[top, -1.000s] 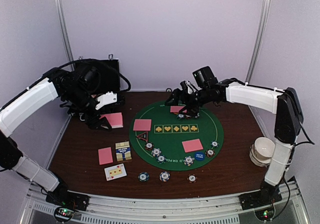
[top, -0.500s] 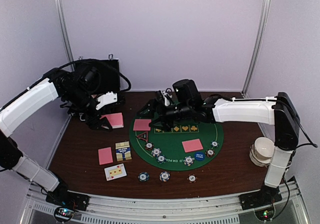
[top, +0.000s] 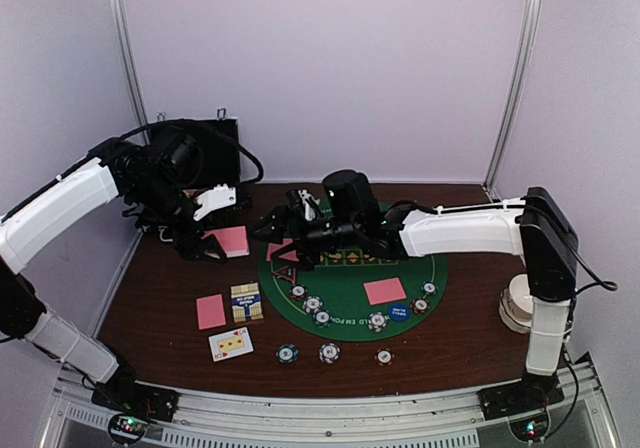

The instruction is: Distribute texas hold em gaming equipment

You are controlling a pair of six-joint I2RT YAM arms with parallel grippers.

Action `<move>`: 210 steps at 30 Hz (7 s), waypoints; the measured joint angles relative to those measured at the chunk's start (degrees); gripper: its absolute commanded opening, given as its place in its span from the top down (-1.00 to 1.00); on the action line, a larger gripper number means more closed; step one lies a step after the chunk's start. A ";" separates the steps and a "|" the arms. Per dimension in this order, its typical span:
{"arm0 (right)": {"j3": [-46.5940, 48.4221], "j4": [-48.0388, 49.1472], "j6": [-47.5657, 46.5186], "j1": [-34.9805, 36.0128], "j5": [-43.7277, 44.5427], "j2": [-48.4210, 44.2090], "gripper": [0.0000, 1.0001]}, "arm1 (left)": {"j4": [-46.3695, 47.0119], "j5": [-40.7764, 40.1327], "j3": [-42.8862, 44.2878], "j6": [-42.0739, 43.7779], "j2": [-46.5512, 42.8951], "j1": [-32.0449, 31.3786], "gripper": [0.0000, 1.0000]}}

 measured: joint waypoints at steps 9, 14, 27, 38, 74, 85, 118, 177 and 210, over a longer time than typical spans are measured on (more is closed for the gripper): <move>2.25 4.02 1.84 0.57 -0.76 1.79 -0.93 | 0.04 0.42 0.00 0.00 0.85 0.00 1.00; 5.42 5.07 2.91 0.79 -2.49 4.92 -0.89 | 0.09 0.81 0.02 -0.02 1.51 0.00 1.00; 14.01 2.23 3.04 1.49 -5.64 11.85 -0.64 | 0.20 1.16 1.27 -0.04 2.45 0.00 1.00; 13.42 2.84 3.93 0.44 -6.91 12.17 -0.46 | -0.20 1.14 2.16 -0.04 3.32 0.00 1.00; 15.72 -15.61 -6.45 -3.15 -11.58 7.06 0.05 | -1.16 0.96 2.97 -0.07 3.43 0.00 1.00; 15.78 -17.79 -6.19 -3.69 -12.02 4.90 0.70 | -1.62 0.98 3.04 -0.09 3.43 0.00 1.00; -22.14 -29.77 -18.36 -24.09 -11.28 -14.45 1.00 | -1.66 0.57 3.93 -0.07 3.43 0.00 1.00; -4.17 -25.99 -13.55 -10.47 1.29 -13.81 -0.99 | -1.92 1.29 5.60 -0.07 4.22 0.00 1.00; 1.42 -2.69 1.44 -2.29 -3.54 -1.20 -0.87 | -1.88 1.44 5.60 -1.14 4.24 0.00 1.00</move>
